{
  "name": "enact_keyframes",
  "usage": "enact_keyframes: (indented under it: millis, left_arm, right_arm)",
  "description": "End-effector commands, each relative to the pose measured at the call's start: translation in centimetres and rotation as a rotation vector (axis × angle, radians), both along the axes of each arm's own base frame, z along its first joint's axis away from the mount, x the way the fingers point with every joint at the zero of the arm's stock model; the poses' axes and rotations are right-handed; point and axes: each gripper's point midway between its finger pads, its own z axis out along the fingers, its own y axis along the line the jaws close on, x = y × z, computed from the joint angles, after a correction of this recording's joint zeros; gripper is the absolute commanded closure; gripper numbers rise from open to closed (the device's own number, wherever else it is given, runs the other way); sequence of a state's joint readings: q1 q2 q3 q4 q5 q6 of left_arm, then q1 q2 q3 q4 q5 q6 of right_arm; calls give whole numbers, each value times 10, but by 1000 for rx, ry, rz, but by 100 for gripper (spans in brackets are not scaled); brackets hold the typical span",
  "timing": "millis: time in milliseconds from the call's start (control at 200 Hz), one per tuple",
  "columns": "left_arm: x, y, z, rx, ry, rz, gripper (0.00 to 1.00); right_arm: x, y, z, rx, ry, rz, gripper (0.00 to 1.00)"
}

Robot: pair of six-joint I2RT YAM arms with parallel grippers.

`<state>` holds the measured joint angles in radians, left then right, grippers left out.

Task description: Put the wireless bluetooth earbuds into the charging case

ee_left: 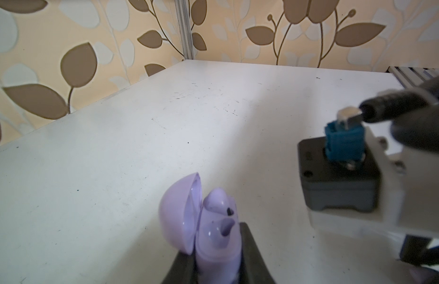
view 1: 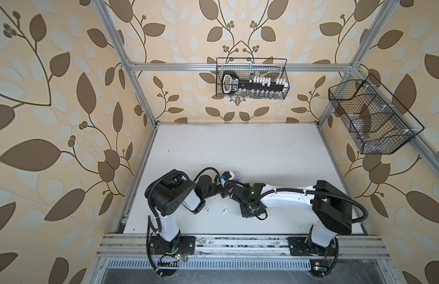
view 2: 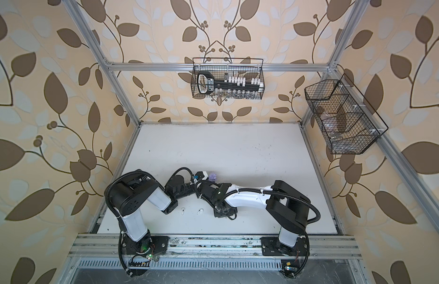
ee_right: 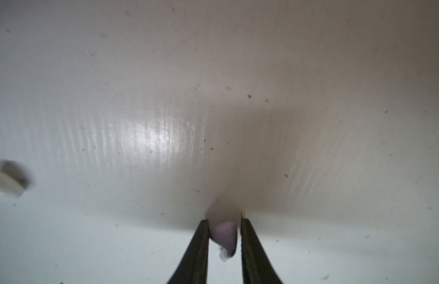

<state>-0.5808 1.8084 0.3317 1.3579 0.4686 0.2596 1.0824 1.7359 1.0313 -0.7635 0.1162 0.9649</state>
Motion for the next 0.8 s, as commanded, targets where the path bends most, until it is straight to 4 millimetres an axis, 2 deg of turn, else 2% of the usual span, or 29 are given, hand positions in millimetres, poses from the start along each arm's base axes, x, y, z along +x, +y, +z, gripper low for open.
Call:
enact_keyframes:
  millis: [0,440,795]
  left_arm:
    - [5,0,21,-39,-85,-5,92]
    - [5,0,22,-39,-87,-6,92]
    - [5,0,21,-37,-83,-4,92]
  right_arm:
    - [2,2,0,-23,-8,12,76]
    - [2,2,-2,-30,-1,21,77]
    - [4,2,3,-24,-15,21,80]
